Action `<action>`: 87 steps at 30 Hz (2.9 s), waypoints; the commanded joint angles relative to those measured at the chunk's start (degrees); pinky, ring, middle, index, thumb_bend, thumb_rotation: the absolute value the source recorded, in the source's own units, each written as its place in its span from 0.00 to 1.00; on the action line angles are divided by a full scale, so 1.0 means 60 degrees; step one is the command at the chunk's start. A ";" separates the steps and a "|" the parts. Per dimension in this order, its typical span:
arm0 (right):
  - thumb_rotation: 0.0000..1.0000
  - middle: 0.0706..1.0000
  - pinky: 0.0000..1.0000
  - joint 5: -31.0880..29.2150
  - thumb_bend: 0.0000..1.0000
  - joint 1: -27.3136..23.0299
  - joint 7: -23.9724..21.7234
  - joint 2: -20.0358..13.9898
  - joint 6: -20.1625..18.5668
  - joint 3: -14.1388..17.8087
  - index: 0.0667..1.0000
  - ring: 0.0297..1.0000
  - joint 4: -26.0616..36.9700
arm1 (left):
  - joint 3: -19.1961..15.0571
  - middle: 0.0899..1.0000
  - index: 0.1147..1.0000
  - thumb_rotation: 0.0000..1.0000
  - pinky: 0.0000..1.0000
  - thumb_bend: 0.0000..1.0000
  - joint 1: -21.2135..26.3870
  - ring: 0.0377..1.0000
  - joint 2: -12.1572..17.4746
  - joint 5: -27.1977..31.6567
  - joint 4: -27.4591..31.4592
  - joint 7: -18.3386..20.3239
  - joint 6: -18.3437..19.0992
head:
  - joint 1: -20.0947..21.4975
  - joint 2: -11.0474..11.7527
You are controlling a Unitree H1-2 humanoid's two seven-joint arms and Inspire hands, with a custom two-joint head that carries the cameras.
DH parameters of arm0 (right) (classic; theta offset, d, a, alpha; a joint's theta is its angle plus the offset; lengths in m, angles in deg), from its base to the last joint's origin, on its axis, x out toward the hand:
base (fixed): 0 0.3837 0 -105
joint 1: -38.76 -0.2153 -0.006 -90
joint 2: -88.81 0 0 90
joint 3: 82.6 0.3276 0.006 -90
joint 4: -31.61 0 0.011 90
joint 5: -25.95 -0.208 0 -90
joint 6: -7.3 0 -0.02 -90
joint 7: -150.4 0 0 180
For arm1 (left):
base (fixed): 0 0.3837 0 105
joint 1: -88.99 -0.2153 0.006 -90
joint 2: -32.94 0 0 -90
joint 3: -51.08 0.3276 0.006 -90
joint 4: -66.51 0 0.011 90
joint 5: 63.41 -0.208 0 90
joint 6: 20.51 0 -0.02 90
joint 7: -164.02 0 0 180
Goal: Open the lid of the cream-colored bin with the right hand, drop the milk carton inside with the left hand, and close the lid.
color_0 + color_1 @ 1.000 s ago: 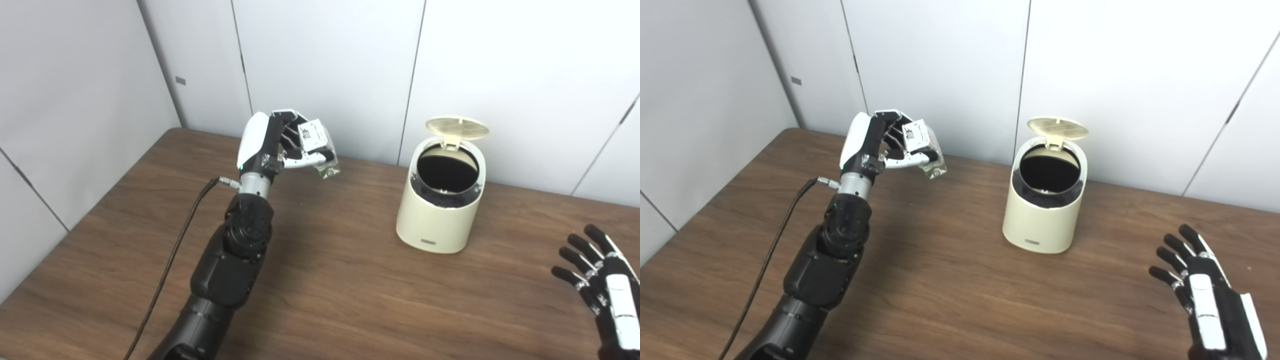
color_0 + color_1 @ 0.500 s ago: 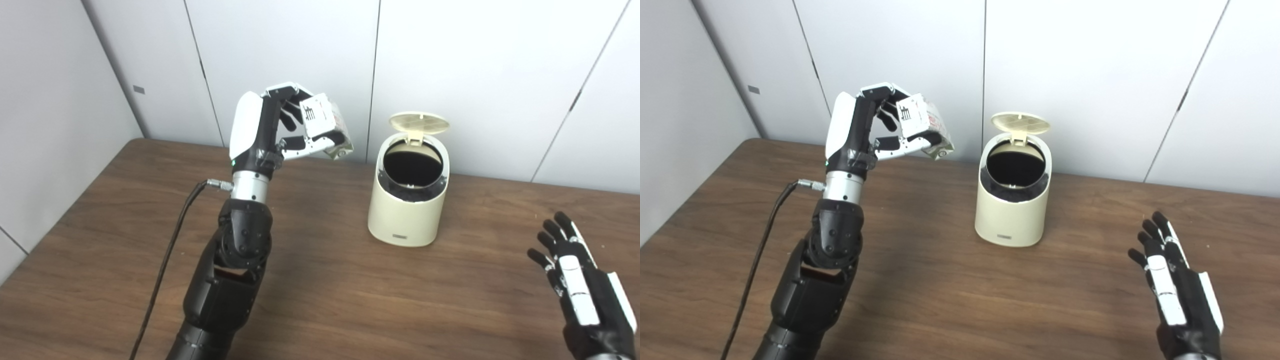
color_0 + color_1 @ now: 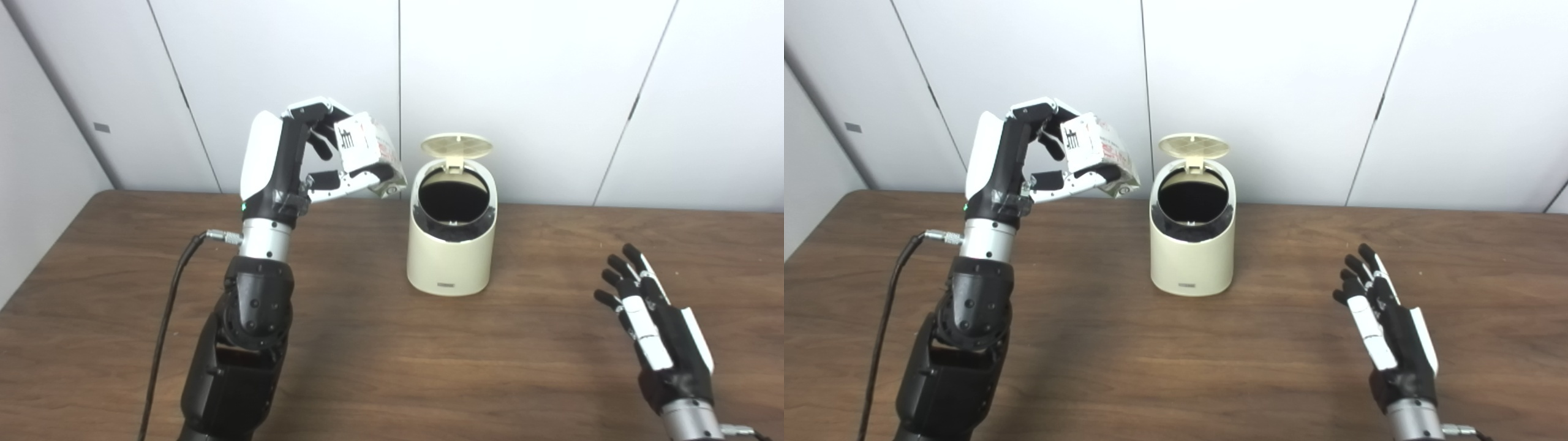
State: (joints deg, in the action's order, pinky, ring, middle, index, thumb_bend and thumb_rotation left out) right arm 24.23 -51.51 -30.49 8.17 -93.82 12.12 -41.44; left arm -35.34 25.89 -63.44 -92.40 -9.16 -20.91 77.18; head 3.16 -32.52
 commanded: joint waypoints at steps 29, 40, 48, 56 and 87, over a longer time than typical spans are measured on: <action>0.84 0.91 0.88 0.1120 0.54 -0.0304 0.0510 0.0505 0.0487 -0.0541 0.93 0.91 0.0248 | 0.0389 0.44 0.42 0.00 0.35 0.48 0.1074 0.42 -0.0712 0.0323 -0.2265 -0.0429 -0.2675 | 0.0909 0.0200; 0.83 0.91 0.90 0.1010 0.52 -0.0285 0.0503 0.0602 0.0390 -0.0521 0.94 0.92 0.0486 | 0.0365 0.44 0.41 0.00 0.35 0.48 0.1461 0.42 -0.0794 0.0196 -0.3152 -0.1067 -0.3707 | 0.0800 0.0189; 0.81 0.90 0.90 0.0920 0.53 -0.0273 0.0546 0.0723 0.0261 -0.0481 0.93 0.91 0.0636 | 0.0354 0.45 0.40 0.00 0.39 0.48 0.1665 0.41 -0.0687 0.0269 -0.4094 -0.1443 -0.4961 | 0.0673 0.0190; 0.82 0.89 0.86 0.0963 0.55 -0.0249 0.0562 0.0734 0.0342 -0.0417 0.92 0.89 0.0558 | 0.0408 0.47 0.42 0.00 0.37 0.48 0.1619 0.41 -0.0655 0.0006 -0.4411 -0.1553 -0.5223 | 0.0566 0.0222; 0.87 0.86 0.82 0.0787 0.57 -0.0149 0.0384 0.0447 0.0749 -0.0463 0.89 0.87 0.0210 | 0.3475 0.46 0.38 0.00 0.38 0.48 0.2505 0.43 0.1062 -0.1729 -0.6600 -0.5406 -0.5767 | 0.0336 0.0293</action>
State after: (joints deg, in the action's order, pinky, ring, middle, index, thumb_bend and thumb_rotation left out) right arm 29.42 -51.35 -27.87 10.82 -91.75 9.37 -41.17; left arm -14.29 37.65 -58.03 -103.32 -49.73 -50.97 43.53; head 5.10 -30.76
